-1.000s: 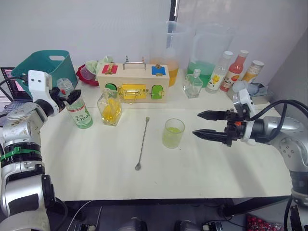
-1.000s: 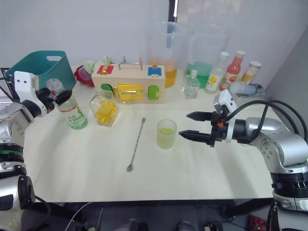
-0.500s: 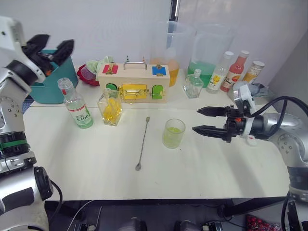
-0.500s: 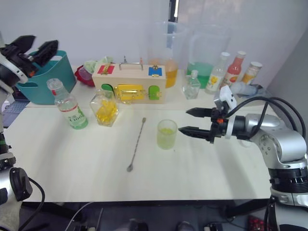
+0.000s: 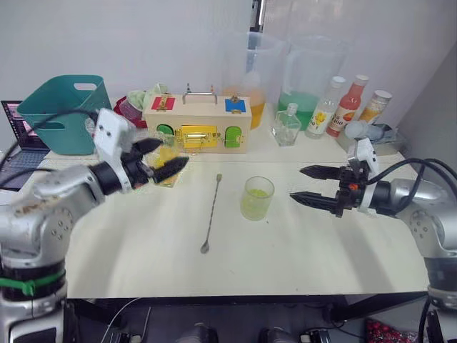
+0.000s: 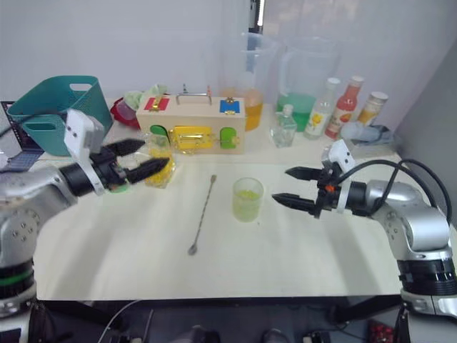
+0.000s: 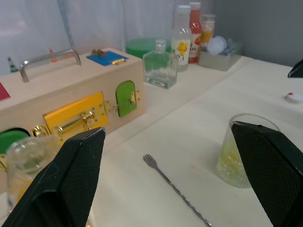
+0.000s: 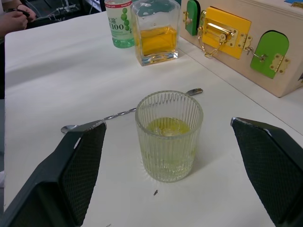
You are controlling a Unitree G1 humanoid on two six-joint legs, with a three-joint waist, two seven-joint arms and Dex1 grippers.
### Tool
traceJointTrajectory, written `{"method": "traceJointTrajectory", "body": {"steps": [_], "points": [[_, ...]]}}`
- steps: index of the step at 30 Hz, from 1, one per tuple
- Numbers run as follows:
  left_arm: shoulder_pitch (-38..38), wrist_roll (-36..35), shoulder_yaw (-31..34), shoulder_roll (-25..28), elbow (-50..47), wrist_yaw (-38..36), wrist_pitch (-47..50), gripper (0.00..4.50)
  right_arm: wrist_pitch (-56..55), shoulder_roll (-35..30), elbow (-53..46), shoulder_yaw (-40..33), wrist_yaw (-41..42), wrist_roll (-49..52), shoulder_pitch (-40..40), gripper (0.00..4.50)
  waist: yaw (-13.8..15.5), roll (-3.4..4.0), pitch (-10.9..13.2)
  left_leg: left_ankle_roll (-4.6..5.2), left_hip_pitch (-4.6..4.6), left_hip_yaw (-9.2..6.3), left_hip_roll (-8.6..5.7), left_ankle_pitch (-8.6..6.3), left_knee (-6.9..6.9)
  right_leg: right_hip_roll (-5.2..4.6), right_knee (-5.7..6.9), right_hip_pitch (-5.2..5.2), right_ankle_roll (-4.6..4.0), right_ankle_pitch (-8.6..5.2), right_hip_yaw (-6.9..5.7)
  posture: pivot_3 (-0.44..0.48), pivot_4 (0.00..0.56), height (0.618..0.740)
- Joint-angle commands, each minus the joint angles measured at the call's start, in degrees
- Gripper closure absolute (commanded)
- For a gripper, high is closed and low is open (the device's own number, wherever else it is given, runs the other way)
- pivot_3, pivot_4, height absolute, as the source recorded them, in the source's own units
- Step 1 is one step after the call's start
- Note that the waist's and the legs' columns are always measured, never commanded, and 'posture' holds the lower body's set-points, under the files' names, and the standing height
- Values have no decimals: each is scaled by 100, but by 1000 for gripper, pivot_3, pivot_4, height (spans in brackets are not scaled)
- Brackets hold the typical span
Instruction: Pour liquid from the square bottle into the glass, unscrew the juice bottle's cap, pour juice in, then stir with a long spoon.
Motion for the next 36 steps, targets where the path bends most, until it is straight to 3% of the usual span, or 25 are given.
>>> {"method": "traceJointTrajectory", "body": {"steps": [1, 5, 12, 17, 27, 34, 36], "points": [[614, 250, 121, -221, -522, 191, -550, 13, -238, -85, -224, -373, -54, -15, 304, 0, 6, 0, 0, 0, 0, 1, 2, 0, -1, 3, -3, 1, 0, 0, -1, 0, 150, 740], [1634, 627, 135, -386, -486, 125, -1175, 13, -631, -22, -101, -634, -168, -158, 804, 0, 10, 1, -1, -2, 2, 4, 3, -2, -1, 2, -5, 1, -1, 0, 1, 0, 150, 740], [2563, 1406, 240, -444, -47, 97, -2296, 13, -1382, 65, 173, -1076, -238, -376, 1713, 0, 58, 3, -2, -8, 2, 1, 1, -6, -5, -14, -8, -5, -4, 0, 1, 0, 150, 740], [3459, 1436, 784, -500, 879, -569, -3333, 13, -2123, 245, 978, -1706, -444, -583, 2455, 0, 33, 16, -11, -6, 7, 2, 4, -8, -18, -19, -9, -9, -10, -4, 3, 0, 150, 740], [3600, 1504, 900, -513, 1439, -788, -3999, 13, -2712, 255, 1577, -1872, -533, -743, 2766, 0, 27, 26, -16, -7, 25, 1, 8, -14, -18, -43, -11, -20, -11, -6, 3, 0, 150, 740], [3196, 1432, 446, -535, 1030, -407, -3056, 13, -2495, 221, 1294, -1767, -512, -708, 2787, 0, 59, 27, -17, -3, 26, -1, 7, -16, -17, -43, -11, -11, -11, -5, 3, 0, 150, 740], [2901, 1473, 51, -784, 520, 113, -2541, 13, -2380, 232, 1041, -1727, -508, -662, 2816, 0, 66, 29, -16, -3, 26, 0, 8, -16, -18, -41, -9, -7, -11, -5, 3, 0, 150, 740]]}}
